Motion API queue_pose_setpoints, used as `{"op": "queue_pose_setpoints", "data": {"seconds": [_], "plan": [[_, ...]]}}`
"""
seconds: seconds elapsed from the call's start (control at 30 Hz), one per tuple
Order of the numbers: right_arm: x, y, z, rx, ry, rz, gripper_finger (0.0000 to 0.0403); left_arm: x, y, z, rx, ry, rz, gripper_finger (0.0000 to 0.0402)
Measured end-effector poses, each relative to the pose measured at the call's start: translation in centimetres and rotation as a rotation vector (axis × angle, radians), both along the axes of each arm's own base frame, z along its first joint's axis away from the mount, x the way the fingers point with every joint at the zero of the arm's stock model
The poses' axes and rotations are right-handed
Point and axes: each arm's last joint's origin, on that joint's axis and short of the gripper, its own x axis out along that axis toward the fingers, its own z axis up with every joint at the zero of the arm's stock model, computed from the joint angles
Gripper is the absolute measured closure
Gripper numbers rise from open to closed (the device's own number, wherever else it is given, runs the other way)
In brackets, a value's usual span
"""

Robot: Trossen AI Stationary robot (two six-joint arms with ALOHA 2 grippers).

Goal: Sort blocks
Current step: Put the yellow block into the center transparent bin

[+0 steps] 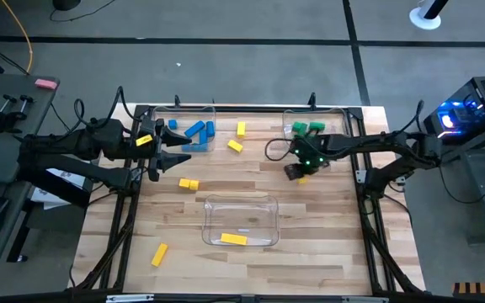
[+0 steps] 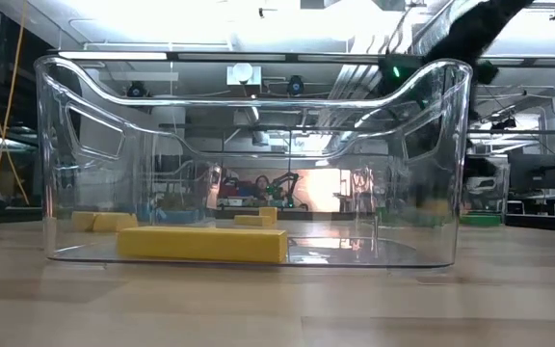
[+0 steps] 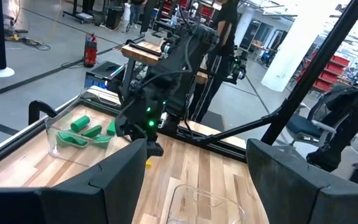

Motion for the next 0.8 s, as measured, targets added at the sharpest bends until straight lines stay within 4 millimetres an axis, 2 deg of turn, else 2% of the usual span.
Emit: {"op": "queue_pose_setpoints", "data": {"seconds": [0.17,0.3,0.37,0.5,0.63,0.73,0.8], "plan": [[4.8,1.6,5.3,-0.117,-0.316,0.134,0.0278,0.0,0.0,0.0,0.007,0.000,-0.001,0.0140],[7.7,4.5,9.6,-0.177,-0.564,0.269,0.0278,0.0,0.0,0.0,0.007,0.000,-0.001,0.0140],[8.5,6.2,11.1,-0.191,-0.647,0.339,0.0278,0.0,0.0,0.0,0.007,0.000,-0.001,0.0140],[9.8,10.3,11.6,-0.139,-0.690,0.505,0.0278,0.0,0.0,0.0,0.008,0.000,-0.001,0.0140],[10.8,13.9,10.5,-0.111,-0.677,0.633,0.0268,0.0,0.0,0.0,0.008,0.000,-0.002,0.0140],[11.4,15.4,9.3,-0.111,-0.636,0.693,0.0239,0.0,0.0,0.0,0.008,-0.001,-0.002,0.0140],[11.9,15.8,9.1,-0.132,-0.633,0.720,0.0217,0.0,0.0,0.0,0.008,-0.001,-0.001,0.0140]]}}
